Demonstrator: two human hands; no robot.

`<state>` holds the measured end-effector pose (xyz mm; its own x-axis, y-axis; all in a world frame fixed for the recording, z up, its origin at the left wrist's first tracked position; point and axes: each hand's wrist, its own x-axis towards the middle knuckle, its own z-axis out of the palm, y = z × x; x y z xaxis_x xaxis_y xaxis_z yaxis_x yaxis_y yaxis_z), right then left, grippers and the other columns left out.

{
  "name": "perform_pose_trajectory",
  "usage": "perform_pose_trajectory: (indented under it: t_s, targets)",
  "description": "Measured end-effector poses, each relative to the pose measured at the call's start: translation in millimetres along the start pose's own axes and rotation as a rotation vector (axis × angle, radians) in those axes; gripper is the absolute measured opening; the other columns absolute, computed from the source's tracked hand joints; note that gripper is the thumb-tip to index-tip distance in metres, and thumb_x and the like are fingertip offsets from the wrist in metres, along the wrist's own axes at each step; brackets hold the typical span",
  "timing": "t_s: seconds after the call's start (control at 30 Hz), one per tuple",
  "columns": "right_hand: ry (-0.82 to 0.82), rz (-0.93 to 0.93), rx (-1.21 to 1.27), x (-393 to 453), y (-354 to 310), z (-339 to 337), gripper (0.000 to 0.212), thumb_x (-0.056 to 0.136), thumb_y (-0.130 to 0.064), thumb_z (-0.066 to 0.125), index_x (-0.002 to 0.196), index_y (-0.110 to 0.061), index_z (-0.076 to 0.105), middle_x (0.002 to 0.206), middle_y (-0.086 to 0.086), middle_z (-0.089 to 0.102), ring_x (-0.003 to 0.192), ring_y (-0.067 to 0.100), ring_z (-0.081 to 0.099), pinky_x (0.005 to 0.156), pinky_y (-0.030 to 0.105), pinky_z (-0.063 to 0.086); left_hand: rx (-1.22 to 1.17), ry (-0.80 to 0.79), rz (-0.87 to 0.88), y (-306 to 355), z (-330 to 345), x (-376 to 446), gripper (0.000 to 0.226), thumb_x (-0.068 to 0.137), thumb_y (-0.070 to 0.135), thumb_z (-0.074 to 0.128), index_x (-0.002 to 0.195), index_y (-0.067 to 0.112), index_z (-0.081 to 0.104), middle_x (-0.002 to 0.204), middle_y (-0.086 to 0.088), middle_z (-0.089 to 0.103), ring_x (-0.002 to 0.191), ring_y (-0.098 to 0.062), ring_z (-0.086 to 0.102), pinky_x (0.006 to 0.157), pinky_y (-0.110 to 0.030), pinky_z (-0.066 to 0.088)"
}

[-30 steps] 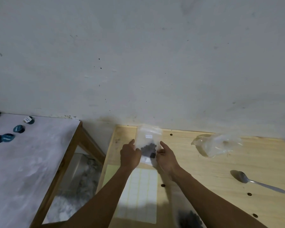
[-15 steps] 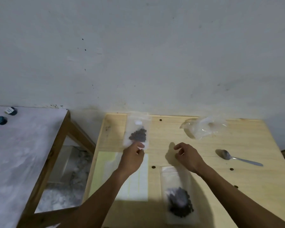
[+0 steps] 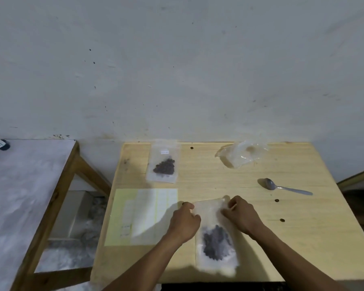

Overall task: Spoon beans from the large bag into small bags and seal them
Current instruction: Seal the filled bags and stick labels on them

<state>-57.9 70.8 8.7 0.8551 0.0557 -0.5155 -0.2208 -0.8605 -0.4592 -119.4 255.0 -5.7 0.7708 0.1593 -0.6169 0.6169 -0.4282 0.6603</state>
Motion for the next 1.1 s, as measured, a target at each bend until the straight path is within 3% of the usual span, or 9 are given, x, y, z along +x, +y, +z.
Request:
perform_pose_trajectory:
  t_s: [0.13,0.27,0.43,0.63,0.73,0.8,0.93,1.0,1.1]
  targets:
    - [-0.098,-0.012,0.361,-5,-5,-6,0.017,0.091,-0.023,0.065,0.086,-0.008,0.06,0.074,0.005,0.064,0.066,0.016,0.059,0.059,0.027,0.046,-0.074,0.085,0.065,1,1,-9,0.023,0.096,0.019,0.053,0.117,0.024,0.045,0.08,0.003,0.059,0.066,-0.015,0.057,0.06,-0.025,0.045]
    - [-0.228,-0.016,0.587,-11,-17,-14,0.017,0.093,-0.018,0.064,0.078,-0.01,0.061,0.068,0.007,0.06,0.062,0.017,0.052,0.058,0.028,0.044,-0.282,0.176,0.05,0,-7,-15,0.011,0.096,0.026,0.058,0.105,0.022,0.055,0.089,0.0,0.065,0.078,-0.021,0.067,0.075,-0.039,0.056]
    - [-0.249,-0.094,0.633,-12,-46,-4,0.024,0.089,-0.018,0.069,0.068,-0.015,0.057,0.068,0.006,0.057,0.063,0.018,0.049,0.058,0.028,0.038,-0.554,0.223,0.074,-10,-28,-27,0.02,0.096,0.028,0.06,0.078,0.023,0.054,0.078,0.001,0.057,0.07,-0.016,0.058,0.067,-0.033,0.045]
    - [-0.415,-0.209,0.59,-16,-95,25,0.02,0.09,-0.027,0.068,0.082,-0.011,0.061,0.076,0.012,0.059,0.07,0.023,0.05,0.066,0.033,0.04,-0.653,0.436,0.042,-39,-64,-48,0.011,0.095,0.028,0.062,0.09,0.019,0.064,0.086,-0.008,0.071,0.07,-0.017,0.063,0.062,-0.028,0.048]
    - [-0.517,-0.204,0.61,-23,-123,44,0.033,0.094,-0.041,0.061,0.082,-0.01,0.058,0.069,0.008,0.062,0.065,0.022,0.047,0.059,0.03,0.036,-0.715,0.555,0.041,-63,-82,-65,0.011,0.094,0.025,0.063,0.086,0.017,0.065,0.08,-0.012,0.069,0.065,-0.019,0.059,0.058,-0.031,0.046]
    - [-0.554,-0.15,0.63,-30,-140,60,0.036,0.097,-0.043,0.054,0.082,-0.011,0.061,0.069,0.008,0.06,0.06,0.021,0.049,0.055,0.028,0.035,-0.791,0.628,0.005,-82,-94,-78,0.008,0.094,0.02,0.062,0.089,0.016,0.066,0.078,-0.004,0.071,0.064,-0.017,0.063,0.057,-0.03,0.046]
    - [-0.456,-0.309,0.344,-34,-155,102,0.035,0.095,-0.029,0.06,0.065,-0.011,0.056,0.06,0.008,0.053,0.055,0.021,0.044,0.057,0.031,0.035,-0.864,0.799,-0.074,-121,-114,-107,0.007,0.096,0.015,0.059,0.092,0.016,0.065,0.084,-0.003,0.075,0.072,-0.018,0.073,0.06,-0.032,0.049]
    - [-0.362,-0.442,0.122,-33,-159,124,0.047,0.094,-0.033,0.06,0.053,-0.014,0.047,0.054,0.0,0.052,0.051,0.017,0.047,0.06,0.029,0.039,-0.878,0.889,-0.099,-138,-119,-120,0.008,0.095,0.014,0.062,0.088,0.017,0.065,0.082,-0.006,0.075,0.074,-0.024,0.073,0.057,-0.032,0.048]
    - [-0.267,-0.549,-0.079,-32,-167,147,0.05,0.094,-0.039,0.057,0.052,-0.016,0.044,0.053,-0.005,0.047,0.054,0.015,0.05,0.058,0.028,0.038,-0.901,0.961,-0.122,-158,-121,-137,0.011,0.096,0.015,0.061,0.085,0.016,0.063,0.079,-0.009,0.074,0.077,-0.032,0.07,0.058,-0.034,0.046]
